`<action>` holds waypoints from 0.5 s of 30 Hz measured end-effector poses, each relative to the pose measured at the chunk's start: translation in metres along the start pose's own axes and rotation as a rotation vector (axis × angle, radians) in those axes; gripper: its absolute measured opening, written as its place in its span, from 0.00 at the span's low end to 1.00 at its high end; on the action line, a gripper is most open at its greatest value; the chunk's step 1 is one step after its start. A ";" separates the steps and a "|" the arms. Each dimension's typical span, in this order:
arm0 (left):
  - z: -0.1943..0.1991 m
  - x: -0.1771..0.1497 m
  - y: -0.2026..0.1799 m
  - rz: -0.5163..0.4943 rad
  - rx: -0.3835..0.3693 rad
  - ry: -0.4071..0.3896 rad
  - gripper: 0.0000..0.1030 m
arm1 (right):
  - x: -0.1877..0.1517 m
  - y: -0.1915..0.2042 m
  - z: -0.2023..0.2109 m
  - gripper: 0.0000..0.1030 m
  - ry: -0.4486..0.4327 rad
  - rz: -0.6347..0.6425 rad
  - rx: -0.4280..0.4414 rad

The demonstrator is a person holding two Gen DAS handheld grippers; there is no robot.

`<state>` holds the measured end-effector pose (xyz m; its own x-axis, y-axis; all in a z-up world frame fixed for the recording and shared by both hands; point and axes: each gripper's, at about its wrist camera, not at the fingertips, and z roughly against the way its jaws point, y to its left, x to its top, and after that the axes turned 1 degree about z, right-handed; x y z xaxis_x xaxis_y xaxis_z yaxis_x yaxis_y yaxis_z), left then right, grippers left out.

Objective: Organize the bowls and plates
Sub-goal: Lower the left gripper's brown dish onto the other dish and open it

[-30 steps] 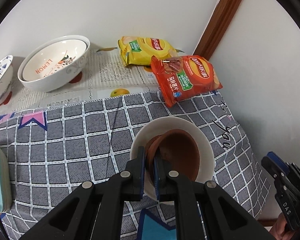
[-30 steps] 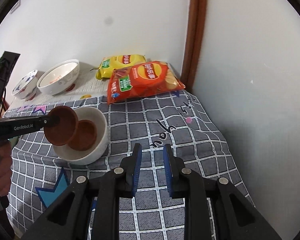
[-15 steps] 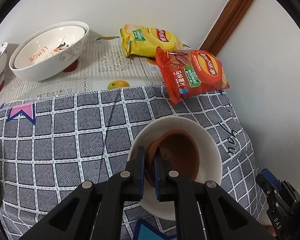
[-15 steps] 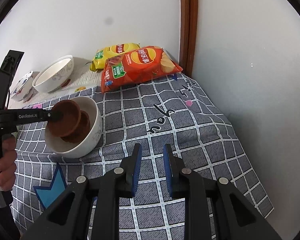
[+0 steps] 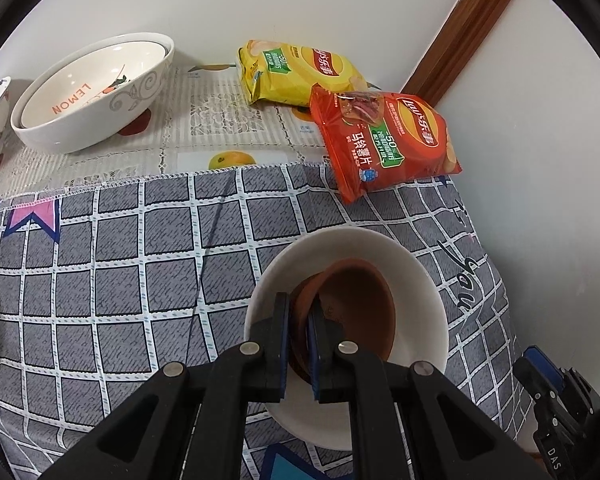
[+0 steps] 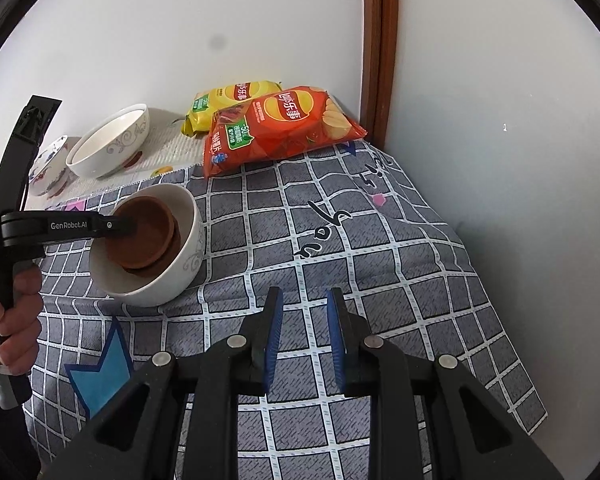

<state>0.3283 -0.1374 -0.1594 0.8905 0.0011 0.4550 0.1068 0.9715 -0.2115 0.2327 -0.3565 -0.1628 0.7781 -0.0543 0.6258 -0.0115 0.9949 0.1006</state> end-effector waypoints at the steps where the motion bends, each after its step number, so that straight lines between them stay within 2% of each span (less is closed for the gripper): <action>1: 0.000 0.000 0.000 0.000 -0.001 -0.002 0.09 | 0.000 0.000 0.000 0.22 0.001 0.000 0.001; 15: 0.000 -0.002 -0.003 -0.009 0.008 -0.024 0.09 | -0.002 0.003 0.002 0.23 0.017 0.023 0.005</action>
<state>0.3266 -0.1403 -0.1601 0.8789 -0.0017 0.4771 0.1108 0.9734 -0.2006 0.2302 -0.3539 -0.1624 0.7881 -0.0297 0.6148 -0.0329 0.9954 0.0902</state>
